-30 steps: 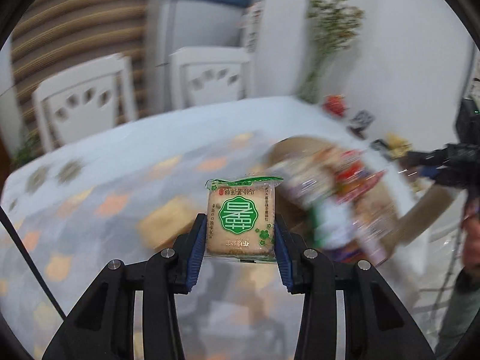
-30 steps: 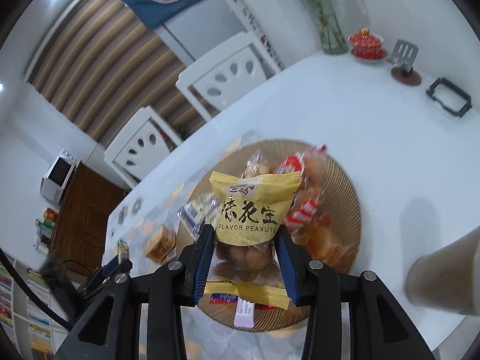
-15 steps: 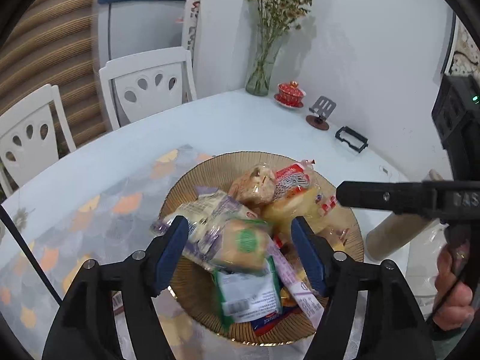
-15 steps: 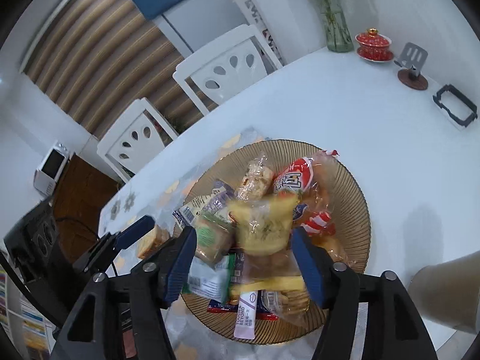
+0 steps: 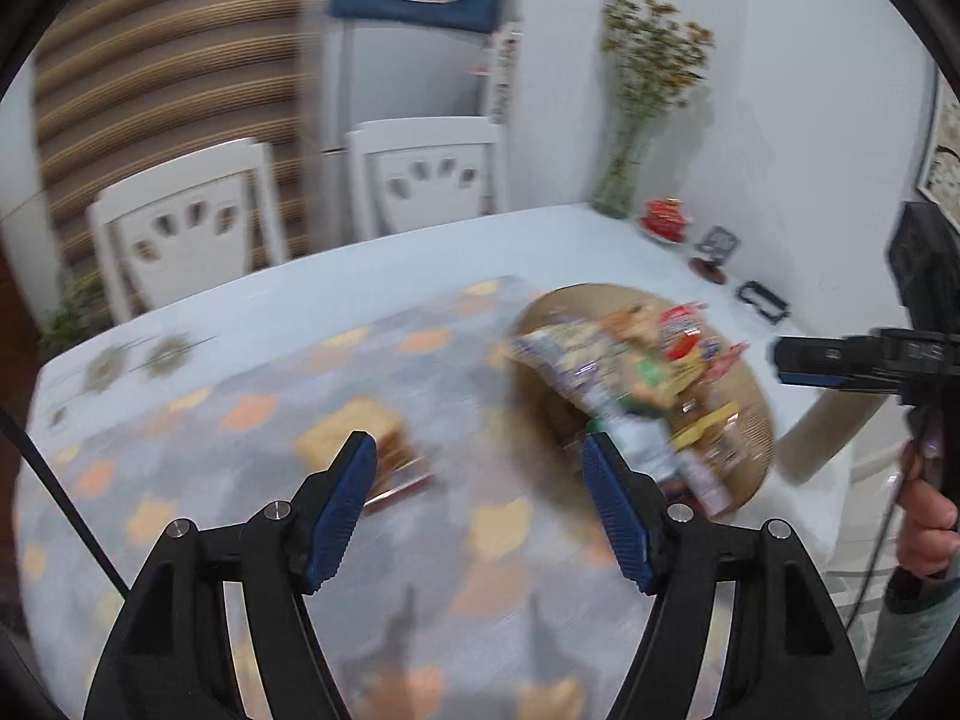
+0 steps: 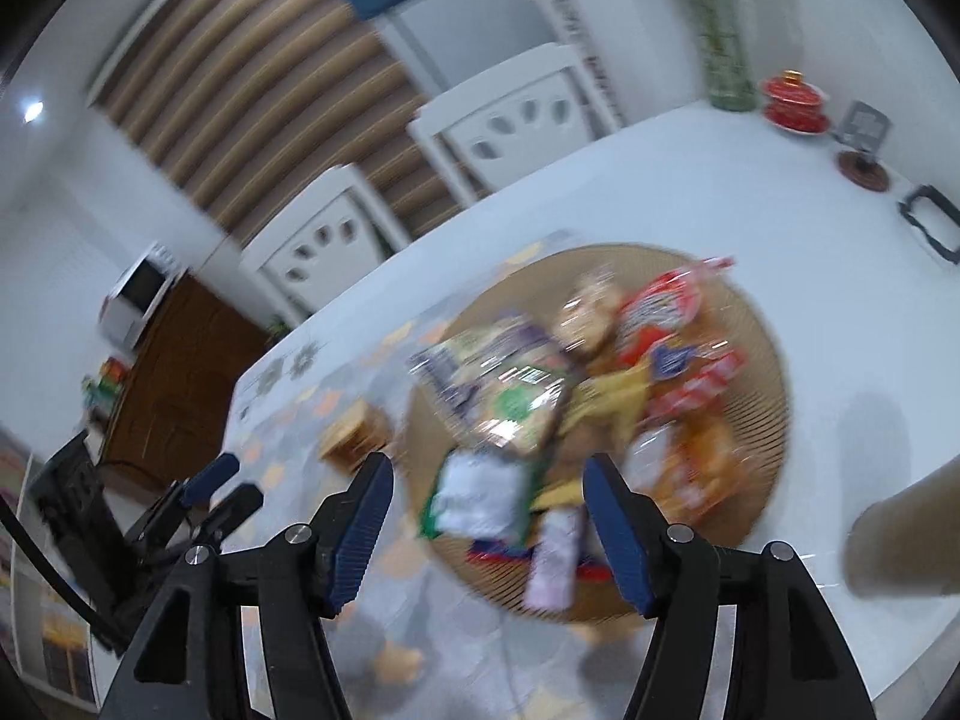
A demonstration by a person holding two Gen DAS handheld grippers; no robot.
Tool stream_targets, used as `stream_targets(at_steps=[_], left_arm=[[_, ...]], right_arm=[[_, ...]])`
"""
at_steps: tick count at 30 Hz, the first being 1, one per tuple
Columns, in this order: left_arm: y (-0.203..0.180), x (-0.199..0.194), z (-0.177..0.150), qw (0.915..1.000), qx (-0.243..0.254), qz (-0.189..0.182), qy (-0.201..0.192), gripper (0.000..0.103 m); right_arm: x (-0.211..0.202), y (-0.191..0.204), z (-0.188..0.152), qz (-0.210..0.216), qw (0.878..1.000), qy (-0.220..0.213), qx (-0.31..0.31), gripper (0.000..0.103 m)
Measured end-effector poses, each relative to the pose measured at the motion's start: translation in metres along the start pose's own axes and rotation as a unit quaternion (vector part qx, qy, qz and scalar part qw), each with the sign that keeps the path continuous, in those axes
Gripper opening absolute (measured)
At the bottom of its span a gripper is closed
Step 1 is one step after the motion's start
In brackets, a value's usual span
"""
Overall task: Organize snacks
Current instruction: 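Move both open grippers back toward the bread loaf and cake pack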
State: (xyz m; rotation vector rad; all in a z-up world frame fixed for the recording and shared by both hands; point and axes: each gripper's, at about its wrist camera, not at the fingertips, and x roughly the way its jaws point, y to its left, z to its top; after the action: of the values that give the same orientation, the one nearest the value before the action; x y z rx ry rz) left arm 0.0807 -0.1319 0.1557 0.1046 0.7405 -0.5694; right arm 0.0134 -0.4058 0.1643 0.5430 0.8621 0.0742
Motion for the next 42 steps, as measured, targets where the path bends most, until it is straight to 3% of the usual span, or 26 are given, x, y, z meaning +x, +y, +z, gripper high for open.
stream_targets(at_steps=[4,7,12,17,23,27,34,42], left_arm=[[0.035,-0.014,-0.035,0.9971,-0.027,0.069,0.018,0.069],[0.059,-0.013,-0.062,0.9943,-0.058,0.081,0.037,0.069],[0.082,0.007,-0.106,0.9854,-0.078,0.136,0.067,0.069],[0.103,0.028,-0.139,0.9789,-0.101,0.158,0.081,0.069],[0.109,0.038,-0.150,0.9786,-0.101,0.161,0.078,0.069],[0.111,0.039,-0.153,0.9793,-0.106,0.154,0.077,0.069],[0.110,0.039,-0.153,0.9795,-0.106,0.155,0.074,0.069],[0.110,0.039,-0.152,0.9803,-0.103,0.151,0.075,0.069]], right_arm=[[0.014,0.036,-0.038,0.045,0.997,0.026,-0.051,0.064],[0.033,0.060,-0.065,0.072,0.993,0.053,-0.082,0.064],[0.075,0.085,-0.111,0.092,0.983,0.104,-0.116,0.064],[0.114,0.100,-0.147,0.042,0.978,0.093,-0.181,0.064],[0.145,0.099,-0.167,-0.036,0.969,0.050,-0.238,0.064],[0.158,0.090,-0.166,-0.040,0.972,0.051,-0.227,0.064],[0.159,0.098,-0.171,-0.055,0.965,0.042,-0.253,0.066],[0.157,0.095,-0.170,-0.046,0.969,0.042,-0.239,0.066]])
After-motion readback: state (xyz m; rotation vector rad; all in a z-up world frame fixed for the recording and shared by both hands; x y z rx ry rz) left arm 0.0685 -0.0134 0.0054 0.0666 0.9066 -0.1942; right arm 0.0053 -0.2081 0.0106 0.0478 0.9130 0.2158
